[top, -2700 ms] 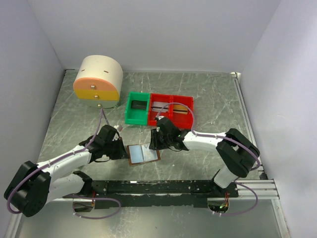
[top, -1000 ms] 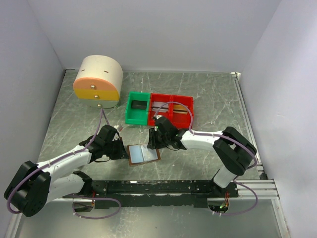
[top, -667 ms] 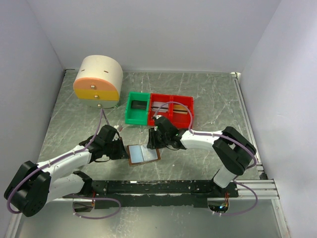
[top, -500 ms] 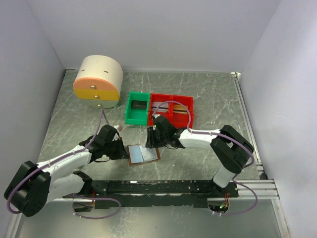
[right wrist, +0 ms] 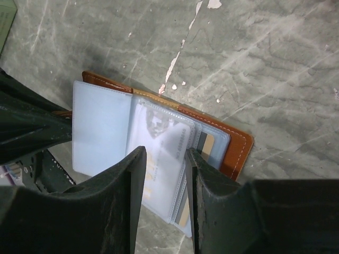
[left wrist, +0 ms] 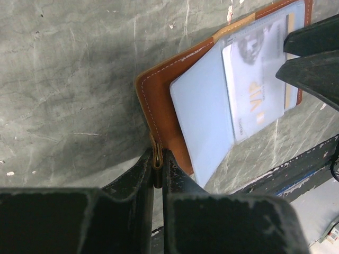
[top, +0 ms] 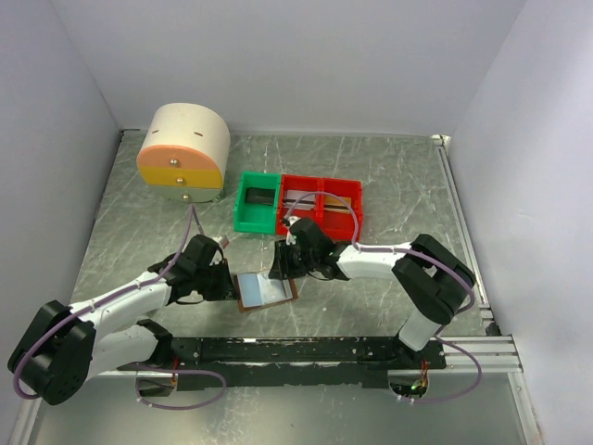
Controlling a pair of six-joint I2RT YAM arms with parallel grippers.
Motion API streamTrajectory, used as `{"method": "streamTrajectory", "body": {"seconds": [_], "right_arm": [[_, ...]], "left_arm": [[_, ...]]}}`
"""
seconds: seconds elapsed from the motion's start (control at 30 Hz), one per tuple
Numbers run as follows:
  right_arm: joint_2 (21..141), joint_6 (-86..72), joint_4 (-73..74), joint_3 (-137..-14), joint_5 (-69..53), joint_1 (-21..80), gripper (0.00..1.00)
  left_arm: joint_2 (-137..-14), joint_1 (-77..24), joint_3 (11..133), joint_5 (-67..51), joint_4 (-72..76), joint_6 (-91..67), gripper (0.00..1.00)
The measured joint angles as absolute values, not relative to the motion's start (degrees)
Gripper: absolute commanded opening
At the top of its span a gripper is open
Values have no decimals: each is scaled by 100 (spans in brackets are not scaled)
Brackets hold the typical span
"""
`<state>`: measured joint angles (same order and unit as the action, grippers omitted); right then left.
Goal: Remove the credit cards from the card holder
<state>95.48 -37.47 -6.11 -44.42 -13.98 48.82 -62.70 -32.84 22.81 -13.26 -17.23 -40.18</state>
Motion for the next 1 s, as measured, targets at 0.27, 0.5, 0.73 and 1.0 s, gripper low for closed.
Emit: {"method": "streamTrajectory", "body": {"seconds": [0.27,0.5,0.73,1.0], "right_arm": [[9229,-3990,-1144,-4108,-1671,4869,36],[9133,-4211,-1693,-4069,-2086,4899,36],[9194,-4292,-1861,-4069,-2349,4925,35],[9695,-4342,-2093,-4292,-2624,5122,35]], "left_arm": [[-6272,-3284,2281,-1326,-1743,-3990,14],[-6316,-3284,2281,-1330,-1658,-3988,14],[-6329,-3284,2281,-1330,-1581,-3988,14],[-6318,-3286,2281,-1306,-1529,-4018,16]]}}
